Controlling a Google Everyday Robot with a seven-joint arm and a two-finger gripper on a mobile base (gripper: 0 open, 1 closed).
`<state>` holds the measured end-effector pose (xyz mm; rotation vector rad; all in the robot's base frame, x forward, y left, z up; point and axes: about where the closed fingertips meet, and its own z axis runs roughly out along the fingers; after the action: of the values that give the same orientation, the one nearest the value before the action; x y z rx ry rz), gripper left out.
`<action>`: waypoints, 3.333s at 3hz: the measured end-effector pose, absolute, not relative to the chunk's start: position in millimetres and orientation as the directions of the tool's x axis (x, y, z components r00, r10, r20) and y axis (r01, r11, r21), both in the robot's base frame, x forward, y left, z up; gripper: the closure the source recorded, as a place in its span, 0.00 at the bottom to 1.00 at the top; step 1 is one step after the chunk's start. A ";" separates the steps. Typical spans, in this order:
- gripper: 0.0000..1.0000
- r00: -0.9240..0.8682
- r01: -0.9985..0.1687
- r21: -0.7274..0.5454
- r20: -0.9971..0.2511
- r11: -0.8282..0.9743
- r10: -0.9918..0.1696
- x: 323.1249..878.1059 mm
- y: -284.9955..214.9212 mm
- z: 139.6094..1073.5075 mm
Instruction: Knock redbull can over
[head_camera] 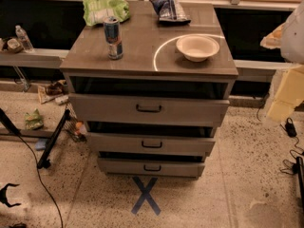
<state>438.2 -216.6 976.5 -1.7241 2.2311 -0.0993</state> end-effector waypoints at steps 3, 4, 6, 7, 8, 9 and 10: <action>0.00 -0.155 -0.934 -0.243 -0.383 0.261 -0.911 472.9 -156.4 986.1; 0.00 -0.093 -0.956 -0.184 -0.552 0.230 -0.829 508.5 -84.5 982.7; 0.00 -0.036 -0.958 -0.141 -0.802 0.248 -0.596 549.0 -0.3 988.2; 0.00 -0.036 -0.958 -0.142 -0.802 0.249 -0.596 549.3 -0.7 988.3; 0.00 -0.046 -0.946 -0.146 -0.822 0.289 -0.568 561.4 -2.5 982.6; 0.00 -0.050 -0.904 -0.177 -0.860 0.389 -0.507 609.4 -6.4 967.2; 0.00 -0.044 -0.835 -0.196 -0.908 0.513 -0.418 670.1 -9.3 956.2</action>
Offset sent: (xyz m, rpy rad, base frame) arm 0.0067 0.0194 0.0053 0.0349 -0.0373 0.0199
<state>670.1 -9.3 956.2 -1.0798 1.6620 0.4771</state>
